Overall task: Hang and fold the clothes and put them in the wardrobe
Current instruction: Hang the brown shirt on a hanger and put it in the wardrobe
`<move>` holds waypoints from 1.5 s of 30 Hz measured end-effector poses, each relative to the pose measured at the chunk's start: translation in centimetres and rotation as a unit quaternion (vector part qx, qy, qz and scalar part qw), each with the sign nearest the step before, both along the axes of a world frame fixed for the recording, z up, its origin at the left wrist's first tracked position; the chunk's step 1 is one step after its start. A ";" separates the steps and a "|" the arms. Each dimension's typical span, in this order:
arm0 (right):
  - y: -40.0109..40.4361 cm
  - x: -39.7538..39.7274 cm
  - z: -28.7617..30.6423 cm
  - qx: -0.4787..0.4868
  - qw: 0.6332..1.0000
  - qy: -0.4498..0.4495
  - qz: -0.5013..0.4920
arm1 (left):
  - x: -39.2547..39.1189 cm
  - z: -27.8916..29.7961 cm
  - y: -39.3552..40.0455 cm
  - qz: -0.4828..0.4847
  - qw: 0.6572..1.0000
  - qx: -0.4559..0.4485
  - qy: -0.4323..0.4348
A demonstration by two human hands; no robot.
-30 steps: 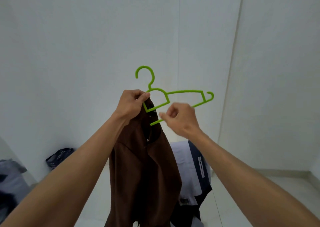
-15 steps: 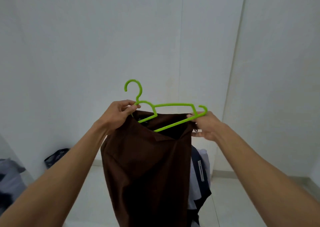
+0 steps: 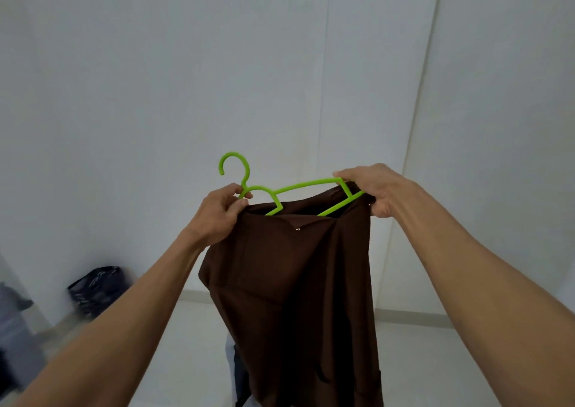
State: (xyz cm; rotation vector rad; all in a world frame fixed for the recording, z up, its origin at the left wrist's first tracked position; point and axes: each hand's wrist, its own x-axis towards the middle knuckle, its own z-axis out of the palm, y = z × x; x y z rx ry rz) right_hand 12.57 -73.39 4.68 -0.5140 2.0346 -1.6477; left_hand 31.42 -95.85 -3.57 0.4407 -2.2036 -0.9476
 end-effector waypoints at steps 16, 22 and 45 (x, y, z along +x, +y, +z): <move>1.8 -2.2 -0.6 0.006 0.995 0.097 0.034 | -1.0 1.3 0.3 -0.013 1.000 0.015 0.023; -0.3 -0.7 -1.1 0.061 0.960 0.273 0.009 | -2.6 1.4 2.2 0.027 0.992 -0.126 -0.015; -2.1 0.5 -5.4 0.099 0.858 0.494 0.105 | -3.5 3.6 2.0 -0.048 0.996 0.014 0.072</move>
